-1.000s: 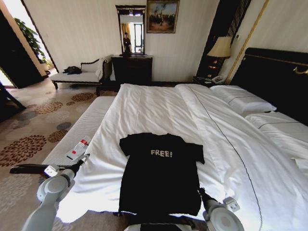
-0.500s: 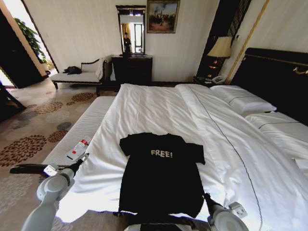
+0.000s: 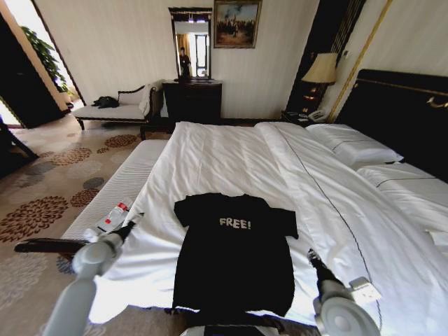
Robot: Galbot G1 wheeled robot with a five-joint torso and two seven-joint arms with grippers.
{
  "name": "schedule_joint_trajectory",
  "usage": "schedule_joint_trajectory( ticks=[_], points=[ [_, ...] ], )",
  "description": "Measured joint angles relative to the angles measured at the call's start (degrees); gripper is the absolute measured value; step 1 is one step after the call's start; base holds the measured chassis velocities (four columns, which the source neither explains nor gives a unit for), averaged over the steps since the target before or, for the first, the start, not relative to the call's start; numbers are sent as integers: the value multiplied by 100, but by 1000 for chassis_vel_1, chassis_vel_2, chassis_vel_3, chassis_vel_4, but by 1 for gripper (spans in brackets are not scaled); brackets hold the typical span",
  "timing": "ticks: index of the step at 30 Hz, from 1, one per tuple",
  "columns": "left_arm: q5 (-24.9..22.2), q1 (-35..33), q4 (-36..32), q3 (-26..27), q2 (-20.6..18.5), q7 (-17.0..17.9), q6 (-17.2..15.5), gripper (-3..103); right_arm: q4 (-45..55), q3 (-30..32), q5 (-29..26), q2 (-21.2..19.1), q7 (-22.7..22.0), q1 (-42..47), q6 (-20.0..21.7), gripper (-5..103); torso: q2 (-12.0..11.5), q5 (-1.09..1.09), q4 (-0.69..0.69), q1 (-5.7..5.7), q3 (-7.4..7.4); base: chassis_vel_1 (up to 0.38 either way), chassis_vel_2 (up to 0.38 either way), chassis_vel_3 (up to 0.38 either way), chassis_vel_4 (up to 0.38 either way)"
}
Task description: Fold the clothes on the bed.
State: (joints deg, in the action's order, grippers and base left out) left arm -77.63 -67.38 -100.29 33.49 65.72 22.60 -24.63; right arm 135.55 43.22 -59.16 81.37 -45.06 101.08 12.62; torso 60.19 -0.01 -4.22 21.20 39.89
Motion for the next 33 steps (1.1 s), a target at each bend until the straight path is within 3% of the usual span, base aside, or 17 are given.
schedule_joint_trajectory(
  ticks=[2, 3, 5, 8, 11, 22, 30, 33],
  points=[
    [477, 197, 83, -444, 127, -151, 230, 100, -55, 24, 20, 6, -3, -4, 0, 71, 0, 3, 2, 0, 0, 0, 0, 0, 0],
    [783, 327, 166, -716, 200, -244, 351, 100, -79, 52, 41, 32, -6, 18, 0, 82, -1, 4, 2, 0, 0, 0, 0, 0, 0],
    [954, 418, 242, -877, 241, -276, 405, 100, -86, 77, 44, 54, -12, 37, 1, 82, 0, 2, 2, 0, 0, 0, 0, 0, 0],
    [1175, 682, 551, -1231, 349, -271, 446, 100, -108, 155, 48, 136, -43, 72, 2, 93, 0, 3, 1, 0, 0, 0, 0, 0, 0],
    [1187, 864, 792, -1412, 411, -234, 446, 100, -133, 183, 54, 213, -84, 72, 8, 99, 0, 1, 2, 0, 0, 0, 0, 0, 0],
    [929, 1139, 969, -1661, 384, -227, 421, 103, -259, 119, 254, 534, -140, 60, 14, 100, 0, 1, 3, 0, 0, 0, 0, 0, 0],
    [756, 1216, 1090, -1655, 468, -229, 426, 77, -257, 144, 298, 593, -194, 133, 14, 100, 0, 0, 3, -1, 0, 0, 0, 0, 0],
    [736, 1173, 1073, -1605, 489, -232, 445, 61, -224, 163, 298, 579, -216, 165, 13, 100, 0, 1, 3, -1, 0, 0, 0, 0, 0]
  ],
)
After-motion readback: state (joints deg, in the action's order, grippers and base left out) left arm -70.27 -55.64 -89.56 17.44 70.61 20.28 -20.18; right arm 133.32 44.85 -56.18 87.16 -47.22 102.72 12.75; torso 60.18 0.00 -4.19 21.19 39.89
